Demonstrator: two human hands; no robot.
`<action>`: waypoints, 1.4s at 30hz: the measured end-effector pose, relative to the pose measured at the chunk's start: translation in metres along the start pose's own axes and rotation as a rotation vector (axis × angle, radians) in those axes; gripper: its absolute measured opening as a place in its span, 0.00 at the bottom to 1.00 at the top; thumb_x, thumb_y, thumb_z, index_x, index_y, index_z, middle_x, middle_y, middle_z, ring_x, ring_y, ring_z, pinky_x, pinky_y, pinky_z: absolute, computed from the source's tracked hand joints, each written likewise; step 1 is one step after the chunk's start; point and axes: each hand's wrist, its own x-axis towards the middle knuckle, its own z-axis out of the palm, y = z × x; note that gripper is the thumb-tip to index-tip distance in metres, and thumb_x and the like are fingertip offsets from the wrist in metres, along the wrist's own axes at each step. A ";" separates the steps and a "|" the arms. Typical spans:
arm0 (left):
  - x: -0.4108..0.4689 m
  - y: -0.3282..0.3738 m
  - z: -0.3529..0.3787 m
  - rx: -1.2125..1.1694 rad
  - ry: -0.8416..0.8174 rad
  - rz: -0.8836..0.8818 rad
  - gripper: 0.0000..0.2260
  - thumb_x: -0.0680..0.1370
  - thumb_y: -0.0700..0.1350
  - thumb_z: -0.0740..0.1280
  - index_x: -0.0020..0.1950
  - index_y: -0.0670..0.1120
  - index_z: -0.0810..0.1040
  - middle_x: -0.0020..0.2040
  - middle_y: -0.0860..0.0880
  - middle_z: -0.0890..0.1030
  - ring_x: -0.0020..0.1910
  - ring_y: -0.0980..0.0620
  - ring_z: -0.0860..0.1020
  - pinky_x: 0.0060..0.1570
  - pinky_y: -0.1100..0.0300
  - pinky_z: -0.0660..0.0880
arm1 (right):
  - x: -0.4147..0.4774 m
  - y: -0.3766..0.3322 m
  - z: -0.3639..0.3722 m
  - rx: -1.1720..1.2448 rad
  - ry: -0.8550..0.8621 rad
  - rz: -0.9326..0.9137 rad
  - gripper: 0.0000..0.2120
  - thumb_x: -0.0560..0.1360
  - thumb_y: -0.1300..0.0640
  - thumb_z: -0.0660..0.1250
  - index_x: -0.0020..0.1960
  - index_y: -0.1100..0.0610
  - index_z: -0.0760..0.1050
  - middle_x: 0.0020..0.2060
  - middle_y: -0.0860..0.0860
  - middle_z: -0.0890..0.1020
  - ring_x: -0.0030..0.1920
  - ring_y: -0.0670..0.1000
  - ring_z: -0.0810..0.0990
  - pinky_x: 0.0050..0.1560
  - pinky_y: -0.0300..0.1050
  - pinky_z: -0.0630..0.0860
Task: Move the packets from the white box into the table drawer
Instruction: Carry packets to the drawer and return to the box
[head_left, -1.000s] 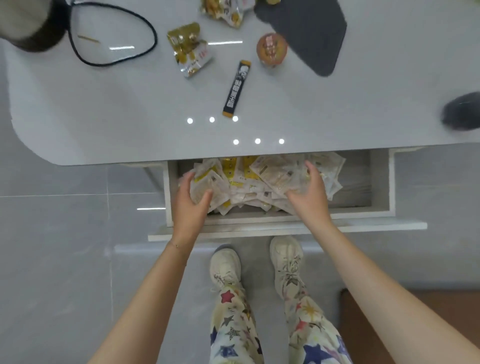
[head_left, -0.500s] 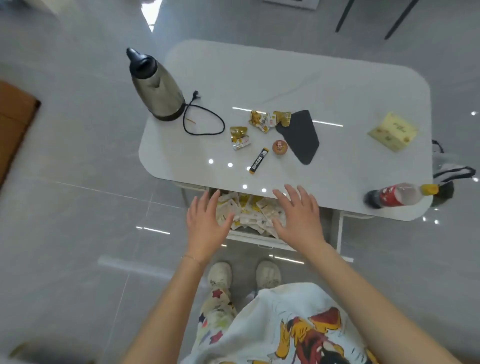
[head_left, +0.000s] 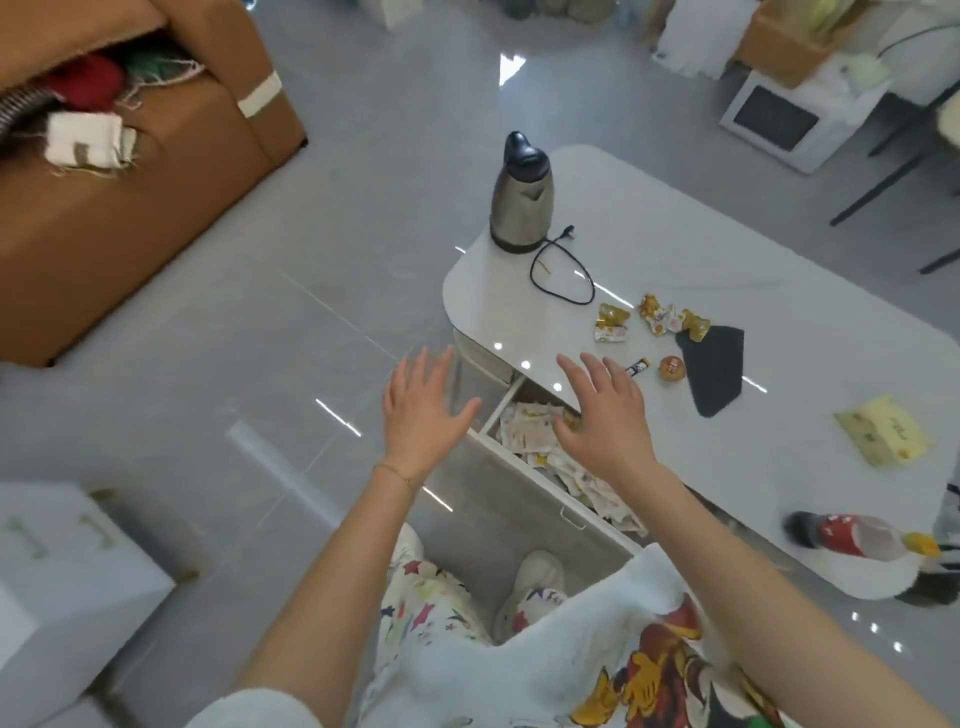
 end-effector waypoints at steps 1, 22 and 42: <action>0.001 -0.013 -0.010 0.003 0.019 -0.015 0.34 0.76 0.61 0.64 0.78 0.55 0.56 0.78 0.47 0.57 0.77 0.43 0.51 0.74 0.47 0.51 | 0.006 -0.019 -0.002 0.004 0.000 -0.032 0.33 0.77 0.45 0.61 0.77 0.45 0.51 0.77 0.52 0.57 0.77 0.57 0.50 0.75 0.55 0.49; -0.038 -0.333 -0.219 -0.111 0.326 -0.459 0.39 0.69 0.68 0.54 0.78 0.55 0.56 0.78 0.47 0.58 0.76 0.42 0.52 0.74 0.47 0.51 | 0.100 -0.456 0.051 -0.136 -0.073 -0.641 0.34 0.74 0.46 0.64 0.77 0.48 0.55 0.74 0.53 0.61 0.75 0.58 0.54 0.72 0.53 0.52; -0.098 -0.522 -0.275 -0.284 0.623 -1.231 0.38 0.71 0.67 0.56 0.78 0.52 0.56 0.78 0.45 0.58 0.77 0.40 0.53 0.72 0.44 0.53 | 0.186 -0.766 0.147 -0.333 -0.335 -1.279 0.35 0.75 0.43 0.62 0.77 0.47 0.50 0.74 0.52 0.61 0.75 0.56 0.54 0.74 0.55 0.51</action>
